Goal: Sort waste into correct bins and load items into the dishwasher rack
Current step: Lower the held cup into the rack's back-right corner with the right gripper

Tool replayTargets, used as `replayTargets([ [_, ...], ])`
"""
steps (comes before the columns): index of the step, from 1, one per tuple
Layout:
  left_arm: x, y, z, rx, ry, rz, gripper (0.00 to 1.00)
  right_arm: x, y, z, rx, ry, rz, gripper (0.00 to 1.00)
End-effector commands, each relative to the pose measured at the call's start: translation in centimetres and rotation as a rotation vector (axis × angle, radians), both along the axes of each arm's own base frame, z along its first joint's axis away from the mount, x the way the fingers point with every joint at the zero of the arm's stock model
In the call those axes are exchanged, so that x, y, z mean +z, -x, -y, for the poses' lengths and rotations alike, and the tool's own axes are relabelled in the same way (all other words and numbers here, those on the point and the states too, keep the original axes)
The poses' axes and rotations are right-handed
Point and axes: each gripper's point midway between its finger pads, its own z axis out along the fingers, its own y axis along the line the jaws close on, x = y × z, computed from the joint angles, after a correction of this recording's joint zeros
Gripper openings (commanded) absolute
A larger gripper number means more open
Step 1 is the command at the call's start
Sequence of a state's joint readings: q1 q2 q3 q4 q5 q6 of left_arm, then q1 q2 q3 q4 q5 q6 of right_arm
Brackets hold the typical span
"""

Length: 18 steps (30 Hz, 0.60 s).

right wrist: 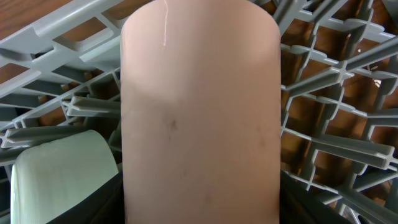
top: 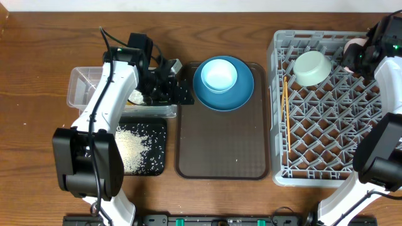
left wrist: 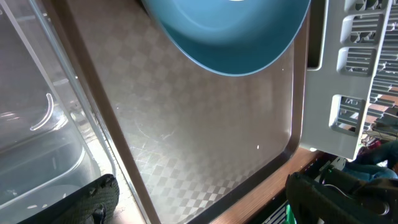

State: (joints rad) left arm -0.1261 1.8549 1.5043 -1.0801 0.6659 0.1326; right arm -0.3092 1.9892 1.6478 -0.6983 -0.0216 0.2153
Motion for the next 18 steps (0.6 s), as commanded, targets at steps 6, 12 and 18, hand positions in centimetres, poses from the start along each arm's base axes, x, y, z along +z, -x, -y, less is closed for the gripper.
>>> replayTargets([
  [6, 0.6, -0.5, -0.5, -0.006, -0.031, 0.042, 0.89, 1.0, -0.6, -0.7, 0.002, -0.051, 0.024, 0.20],
  [12, 0.7, -0.5, -0.5, -0.006, -0.031, 0.042, 0.89, 2.9, 0.1, -0.7, -0.077, -0.108, 0.046, 0.18],
  [18, 0.7, -0.5, -0.5, -0.005, -0.031, 0.042, 0.89, 3.1, 1.5, -1.1, -0.082, -0.238, 0.031, 0.17],
])
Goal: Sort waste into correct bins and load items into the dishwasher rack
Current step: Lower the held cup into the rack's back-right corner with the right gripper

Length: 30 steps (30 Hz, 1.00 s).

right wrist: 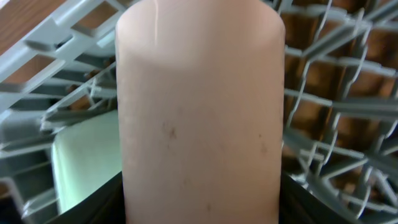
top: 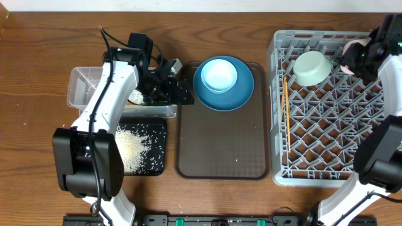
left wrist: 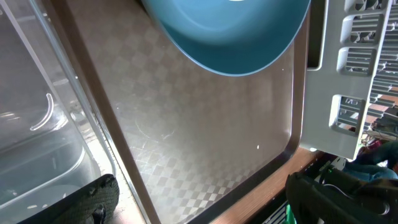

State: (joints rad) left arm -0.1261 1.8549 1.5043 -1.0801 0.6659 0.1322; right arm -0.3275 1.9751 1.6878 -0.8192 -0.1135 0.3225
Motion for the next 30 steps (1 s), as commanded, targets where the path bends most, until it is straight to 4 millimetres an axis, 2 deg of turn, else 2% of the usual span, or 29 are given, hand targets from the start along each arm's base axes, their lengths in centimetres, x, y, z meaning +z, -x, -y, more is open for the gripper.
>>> replayTargets([
  [1, 0.6, -0.5, -0.5, -0.006, -0.031, 0.042, 0.89, 2.2, 0.2, 0.0, -0.017, -0.110, 0.063, 0.17],
  [7, 0.7, -0.5, -0.5, -0.006, -0.031, 0.042, 0.89, 2.5, 0.5, 0.3, -0.015, -0.178, 0.082, 0.16],
  [18, 0.7, -0.5, -0.5, -0.006, -0.031, 0.043, 0.89, 3.7, 0.0, -1.0, -0.087, -0.390, 0.138, 0.17],
  [24, 0.6, -0.5, -0.5, -0.006, -0.031, 0.042, 0.89, 4.6, -0.1, -2.3, -0.067, -0.507, 0.159, 0.19],
  [30, 0.7, -0.5, -0.5, -0.006, -0.031, 0.042, 0.89, 4.4, 0.3, -2.7, -0.100, -0.546, 0.131, 0.08],
])
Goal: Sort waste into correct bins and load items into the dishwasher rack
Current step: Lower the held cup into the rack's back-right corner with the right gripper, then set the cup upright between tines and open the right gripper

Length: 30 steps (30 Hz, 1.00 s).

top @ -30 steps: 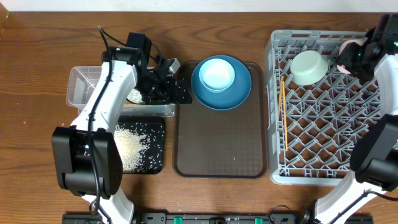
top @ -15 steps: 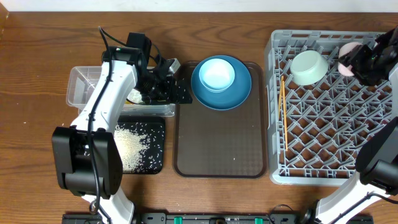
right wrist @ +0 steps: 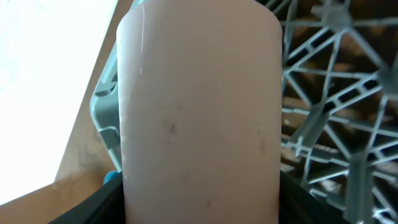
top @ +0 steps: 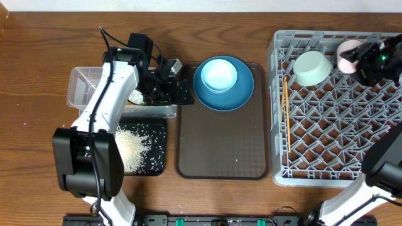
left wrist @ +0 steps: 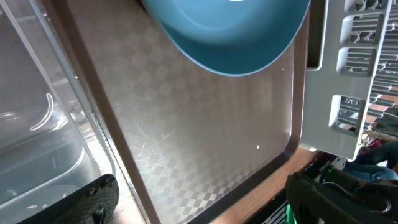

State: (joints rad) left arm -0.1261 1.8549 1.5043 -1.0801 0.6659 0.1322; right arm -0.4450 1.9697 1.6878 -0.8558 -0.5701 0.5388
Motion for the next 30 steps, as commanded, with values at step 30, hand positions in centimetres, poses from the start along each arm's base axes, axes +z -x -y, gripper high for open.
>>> replayTargets([
  [30, 0.6, -0.5, -0.5, -0.006, -0.031, 0.042, 0.89, 5.5, 2.0, 2.5, -0.347, -0.388, -0.031, 0.01],
])
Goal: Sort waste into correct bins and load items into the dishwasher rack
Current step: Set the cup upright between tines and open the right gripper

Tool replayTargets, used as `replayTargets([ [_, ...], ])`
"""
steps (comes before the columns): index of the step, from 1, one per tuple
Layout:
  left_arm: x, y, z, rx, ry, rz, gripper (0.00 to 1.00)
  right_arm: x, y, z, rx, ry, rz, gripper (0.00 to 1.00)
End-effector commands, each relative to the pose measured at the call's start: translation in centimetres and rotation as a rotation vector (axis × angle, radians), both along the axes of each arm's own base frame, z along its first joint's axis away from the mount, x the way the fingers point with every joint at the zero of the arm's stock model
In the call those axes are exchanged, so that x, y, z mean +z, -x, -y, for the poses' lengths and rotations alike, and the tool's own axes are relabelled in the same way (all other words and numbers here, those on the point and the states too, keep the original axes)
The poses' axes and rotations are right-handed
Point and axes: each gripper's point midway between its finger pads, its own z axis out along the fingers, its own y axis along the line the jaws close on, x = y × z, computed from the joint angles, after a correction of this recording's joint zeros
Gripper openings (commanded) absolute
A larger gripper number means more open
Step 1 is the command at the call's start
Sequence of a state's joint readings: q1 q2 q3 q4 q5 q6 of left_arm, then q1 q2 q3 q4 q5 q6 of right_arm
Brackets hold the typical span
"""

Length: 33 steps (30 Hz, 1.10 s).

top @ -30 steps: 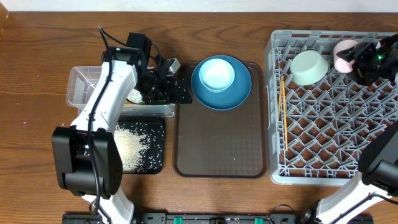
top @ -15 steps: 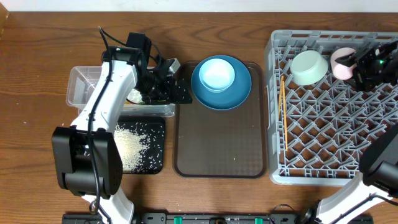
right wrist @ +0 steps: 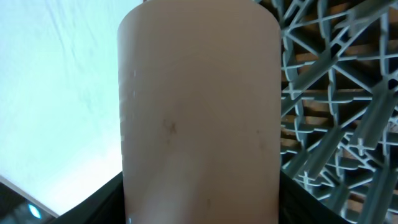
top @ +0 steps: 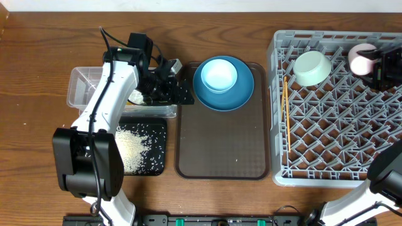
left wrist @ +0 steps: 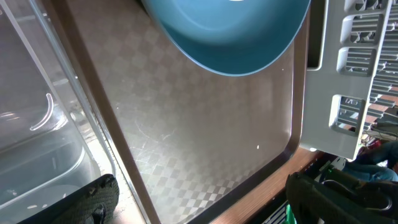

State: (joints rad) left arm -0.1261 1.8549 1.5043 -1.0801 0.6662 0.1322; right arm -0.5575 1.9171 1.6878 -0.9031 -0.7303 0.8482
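Note:
A pink cup hangs over the back right of the grey dishwasher rack. My right gripper is shut on it. In the right wrist view the cup fills the frame, dark fingers at its sides. A pale green bowl and chopsticks lie in the rack. A blue plate carrying a light blue bowl sits on the brown tray. My left gripper stands open at the tray's left edge, fingers wide apart with nothing between.
A clear bin with some scraps stands left of the tray. In front of it is a black bin with white rice. The rack's near half holds nothing but its pegs.
My right gripper has moved a little to the right with the pink cup, and the wrist has turned further toward the bright wall. The left arm has not moved.
The pink cup was held at the rack's back edge, right of the green bowl, over the pegs. By 1.0 s ago the wrist had turned, the rack's rim showing. Now the cup sits further right, still gripped. The left arm stayed still throughout.

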Motion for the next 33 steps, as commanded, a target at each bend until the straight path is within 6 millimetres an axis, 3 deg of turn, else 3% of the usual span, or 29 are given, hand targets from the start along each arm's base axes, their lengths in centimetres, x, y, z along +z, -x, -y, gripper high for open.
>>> replayTargets([
  [1, 0.6, -0.5, -0.5, -0.006, -0.031, 0.043, 0.89, 2.2, -0.1, 0.5, -0.099, -0.090, 0.005, 0.01],
  [7, 0.6, -0.5, -0.5, -0.006, -0.031, 0.042, 0.89, 2.5, -1.0, 1.6, -0.159, -0.088, 0.025, 0.01],
  [17, 0.6, -0.5, -0.5, -0.006, -0.031, 0.042, 0.89, 0.8, -0.9, 2.9, -0.215, -0.030, -0.034, 0.01],
  [28, 0.6, -0.5, -0.5, -0.006, -0.031, 0.042, 0.89, -1.0, -2.0, 2.8, -0.205, -0.086, -0.037, 0.01],
  [33, 0.6, -0.5, -0.5, -0.006, -0.031, 0.042, 0.89, -1.7, -3.0, 1.8, -0.183, -0.086, -0.034, 0.01],
])
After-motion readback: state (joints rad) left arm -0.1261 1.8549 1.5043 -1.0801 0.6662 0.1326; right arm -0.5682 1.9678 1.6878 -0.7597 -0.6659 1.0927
